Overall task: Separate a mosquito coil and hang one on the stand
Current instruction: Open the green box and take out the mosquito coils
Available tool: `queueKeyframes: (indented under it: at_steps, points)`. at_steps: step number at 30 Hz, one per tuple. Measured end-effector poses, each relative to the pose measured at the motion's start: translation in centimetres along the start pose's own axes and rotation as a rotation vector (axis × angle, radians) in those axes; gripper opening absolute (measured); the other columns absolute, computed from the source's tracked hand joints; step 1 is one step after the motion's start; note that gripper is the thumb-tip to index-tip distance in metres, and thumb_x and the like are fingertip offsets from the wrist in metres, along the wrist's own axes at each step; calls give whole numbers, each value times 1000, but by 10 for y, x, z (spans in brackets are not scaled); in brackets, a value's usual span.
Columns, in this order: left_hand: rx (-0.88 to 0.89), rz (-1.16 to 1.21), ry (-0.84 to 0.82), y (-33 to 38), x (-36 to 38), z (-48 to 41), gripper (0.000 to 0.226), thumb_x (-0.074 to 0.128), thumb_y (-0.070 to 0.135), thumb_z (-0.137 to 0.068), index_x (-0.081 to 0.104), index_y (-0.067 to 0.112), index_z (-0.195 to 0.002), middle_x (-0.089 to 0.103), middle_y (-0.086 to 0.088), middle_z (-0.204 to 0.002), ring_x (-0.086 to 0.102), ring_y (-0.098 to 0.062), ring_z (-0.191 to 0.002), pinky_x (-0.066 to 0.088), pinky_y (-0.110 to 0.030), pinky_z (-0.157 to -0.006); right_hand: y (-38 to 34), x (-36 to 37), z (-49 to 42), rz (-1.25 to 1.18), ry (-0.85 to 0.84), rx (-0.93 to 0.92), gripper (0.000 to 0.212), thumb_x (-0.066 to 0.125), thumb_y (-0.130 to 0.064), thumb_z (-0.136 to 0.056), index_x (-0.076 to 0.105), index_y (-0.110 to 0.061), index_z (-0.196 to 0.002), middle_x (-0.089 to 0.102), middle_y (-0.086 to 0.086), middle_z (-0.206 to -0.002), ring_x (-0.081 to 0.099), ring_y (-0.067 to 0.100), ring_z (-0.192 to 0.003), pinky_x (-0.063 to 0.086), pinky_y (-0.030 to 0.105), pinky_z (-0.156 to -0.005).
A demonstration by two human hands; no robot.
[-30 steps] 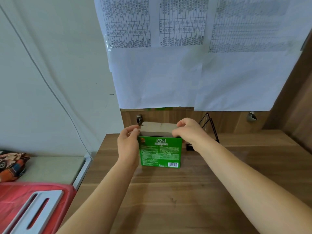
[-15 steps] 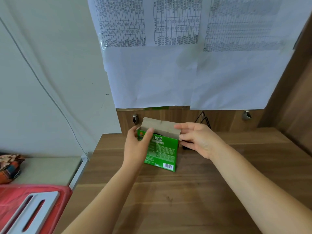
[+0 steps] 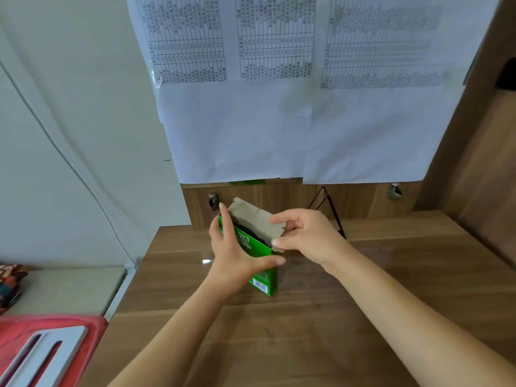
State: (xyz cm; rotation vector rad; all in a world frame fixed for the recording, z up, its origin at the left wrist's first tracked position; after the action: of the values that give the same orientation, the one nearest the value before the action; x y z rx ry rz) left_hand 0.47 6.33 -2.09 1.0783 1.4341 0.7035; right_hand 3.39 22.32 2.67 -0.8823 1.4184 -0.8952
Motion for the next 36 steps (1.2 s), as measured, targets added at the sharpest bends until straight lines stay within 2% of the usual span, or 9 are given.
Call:
queueKeyframes:
  at_steps: [5,9,12,14,19,25,27,31,36]
  points:
    - [23,7,-49,-4,-5,-3,158,84,64,-38,-26,39,-148,3,17,-146,9,-11,-146,20,-41,-122,-32,-3,0,332,155,-199,24,73,-16,-83,71,-28,-104,61,-12,-106,59,3,-94,48,19,-84]
    - [15,24,-81,-4,-6,-4,157,85,59,-37,-24,39,-149,5,16,-144,15,-9,-143,24,-39,-121,-76,9,2,388,230,-398,16,68,-11,-87,74,-16,-101,66,-3,-99,63,8,-84,51,20,-79]
    - [18,18,-95,-4,-5,-5,157,85,59,-37,-23,40,-148,6,22,-139,17,-8,-142,28,-41,-119,-85,33,-9,600,88,-344,19,56,-7,-92,73,-7,-99,72,9,-97,67,23,-88,56,36,-81]
    - [20,4,-97,-4,-4,-7,155,84,59,-38,-24,42,-147,6,22,-140,16,-9,-144,28,-43,-119,-83,45,-16,729,15,-293,21,51,-5,-93,70,-4,-101,69,11,-98,65,27,-93,51,33,-77]
    - [30,-25,-110,-4,1,-15,147,94,39,-49,-6,28,-156,10,14,-151,12,16,-124,26,-44,-119,-74,61,-37,917,-158,-59,27,44,-8,-99,50,-5,-73,44,4,-69,39,16,-56,41,28,-62]
    - [15,-9,-123,2,4,-15,157,87,57,-41,-25,37,-150,5,15,-155,11,-15,-147,24,-47,-119,-62,42,-39,940,-7,-91,32,60,-16,-93,44,-13,-65,45,0,-66,50,19,-61,38,30,-59]
    - [22,-14,-142,4,4,-18,155,92,49,-47,-24,36,-150,5,12,-157,11,-17,-148,26,-51,-119,-62,40,-42,911,-9,-88,37,63,-24,-91,42,-16,-62,49,0,-70,54,22,-69,41,30,-60]
    - [38,-30,-183,3,1,-20,155,94,44,-51,-24,36,-150,8,16,-152,12,-17,-148,26,-51,-119,-62,45,-46,906,-7,-107,16,60,-23,-91,63,-13,-79,56,1,-73,55,20,-63,42,29,-53]
    - [-1,23,-150,-1,4,-14,160,86,59,-37,-22,31,-152,4,19,-148,10,-10,-147,22,-47,-121,-64,53,-50,959,62,-122,34,56,-11,-91,42,-17,-60,46,0,-63,42,15,-51,29,26,-43]
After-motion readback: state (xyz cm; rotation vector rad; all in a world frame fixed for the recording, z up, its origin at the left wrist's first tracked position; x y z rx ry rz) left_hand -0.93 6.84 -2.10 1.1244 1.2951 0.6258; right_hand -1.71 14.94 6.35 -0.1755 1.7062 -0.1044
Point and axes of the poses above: each hand's wrist, its own z-axis away from the middle knuckle, its own x-axis out of the palm, y = z × x, the point moved 6 cm from there along -z, towards the middle knuckle
